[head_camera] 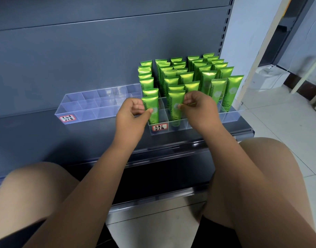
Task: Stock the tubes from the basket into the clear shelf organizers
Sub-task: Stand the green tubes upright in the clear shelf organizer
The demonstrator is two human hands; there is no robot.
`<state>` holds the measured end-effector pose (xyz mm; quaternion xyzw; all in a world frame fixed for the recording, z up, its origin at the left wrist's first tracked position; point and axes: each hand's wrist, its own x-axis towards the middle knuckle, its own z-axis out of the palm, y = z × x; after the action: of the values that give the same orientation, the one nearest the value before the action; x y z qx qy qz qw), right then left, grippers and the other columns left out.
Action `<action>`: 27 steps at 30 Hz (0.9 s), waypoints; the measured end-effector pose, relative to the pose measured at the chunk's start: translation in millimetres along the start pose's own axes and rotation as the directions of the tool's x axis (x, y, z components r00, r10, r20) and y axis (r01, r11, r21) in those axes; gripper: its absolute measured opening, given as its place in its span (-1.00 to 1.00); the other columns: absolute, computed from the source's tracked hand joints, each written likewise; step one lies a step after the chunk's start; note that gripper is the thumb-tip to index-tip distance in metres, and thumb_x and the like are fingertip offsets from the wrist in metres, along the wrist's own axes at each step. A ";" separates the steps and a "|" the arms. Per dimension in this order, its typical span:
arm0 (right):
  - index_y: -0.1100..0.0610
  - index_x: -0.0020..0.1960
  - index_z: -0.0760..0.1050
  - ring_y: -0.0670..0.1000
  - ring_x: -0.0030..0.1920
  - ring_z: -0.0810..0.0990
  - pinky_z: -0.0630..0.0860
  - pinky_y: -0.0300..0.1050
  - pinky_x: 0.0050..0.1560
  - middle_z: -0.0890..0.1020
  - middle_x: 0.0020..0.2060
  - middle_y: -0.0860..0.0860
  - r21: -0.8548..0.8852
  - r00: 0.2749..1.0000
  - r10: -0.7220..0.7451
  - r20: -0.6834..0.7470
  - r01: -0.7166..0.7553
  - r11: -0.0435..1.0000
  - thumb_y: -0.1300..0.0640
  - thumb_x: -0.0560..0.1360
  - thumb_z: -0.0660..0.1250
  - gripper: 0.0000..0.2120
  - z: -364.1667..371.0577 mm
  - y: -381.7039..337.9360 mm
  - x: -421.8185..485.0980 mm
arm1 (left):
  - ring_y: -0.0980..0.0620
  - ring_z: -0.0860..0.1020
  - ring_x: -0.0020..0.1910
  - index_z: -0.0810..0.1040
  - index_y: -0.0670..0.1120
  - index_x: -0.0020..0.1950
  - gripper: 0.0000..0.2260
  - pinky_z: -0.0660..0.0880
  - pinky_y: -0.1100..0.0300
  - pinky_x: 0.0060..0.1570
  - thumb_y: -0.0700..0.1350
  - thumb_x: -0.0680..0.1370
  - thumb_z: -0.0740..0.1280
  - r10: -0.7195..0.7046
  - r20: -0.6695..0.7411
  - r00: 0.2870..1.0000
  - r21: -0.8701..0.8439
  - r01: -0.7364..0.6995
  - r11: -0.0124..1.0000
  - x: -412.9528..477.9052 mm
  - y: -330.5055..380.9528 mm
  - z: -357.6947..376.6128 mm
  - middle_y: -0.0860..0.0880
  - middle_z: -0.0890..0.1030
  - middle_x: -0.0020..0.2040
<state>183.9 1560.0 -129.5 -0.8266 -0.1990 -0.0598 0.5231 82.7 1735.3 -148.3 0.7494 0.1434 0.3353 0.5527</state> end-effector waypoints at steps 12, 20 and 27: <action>0.07 -0.06 0.56 -0.04 -0.15 0.57 0.46 -0.24 -0.14 0.58 -0.20 -0.11 -0.037 0.999 0.027 -0.017 -0.028 0.999 0.12 0.48 0.52 -0.86 -1.3 -3.5 -4.0 | 0.10 0.63 -0.06 0.57 -0.12 0.02 -0.85 0.56 0.30 0.01 -0.21 0.52 0.50 -0.067 -0.001 0.998 0.054 0.067 0.996 -10.9 -5.4 -4.8 -0.04 0.65 -0.06; 0.19 0.25 0.60 0.20 0.12 0.59 0.47 -0.07 0.00 0.65 0.11 0.15 -0.389 0.986 -0.129 -0.102 0.080 0.918 0.11 0.54 0.39 -0.69 -9.0 -8.9 -38.6 | -0.02 0.50 0.33 0.47 -0.02 0.43 -0.56 0.46 -0.03 0.33 0.20 0.65 0.22 -0.023 -0.001 1.000 0.552 0.020 0.834 -31.2 18.5 -27.9 0.01 0.55 0.38; 0.17 0.37 0.50 0.15 0.29 0.50 0.47 0.05 0.25 0.57 0.27 0.11 -0.348 0.904 -0.411 0.115 0.424 0.836 -0.04 0.61 0.25 -0.58 51.4 -60.4 -97.4 | -0.13 0.32 0.52 0.39 -0.12 0.50 -0.40 0.25 -0.16 0.50 0.27 0.65 0.04 0.165 -0.068 0.984 0.880 -0.019 0.474 -74.0 37.3 -111.0 -0.10 0.43 0.50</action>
<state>65.6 1602.3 -131.6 -0.8467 -0.3690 -0.1934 0.3310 -50.8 1760.3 -121.0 0.9067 0.2929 0.2972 0.0622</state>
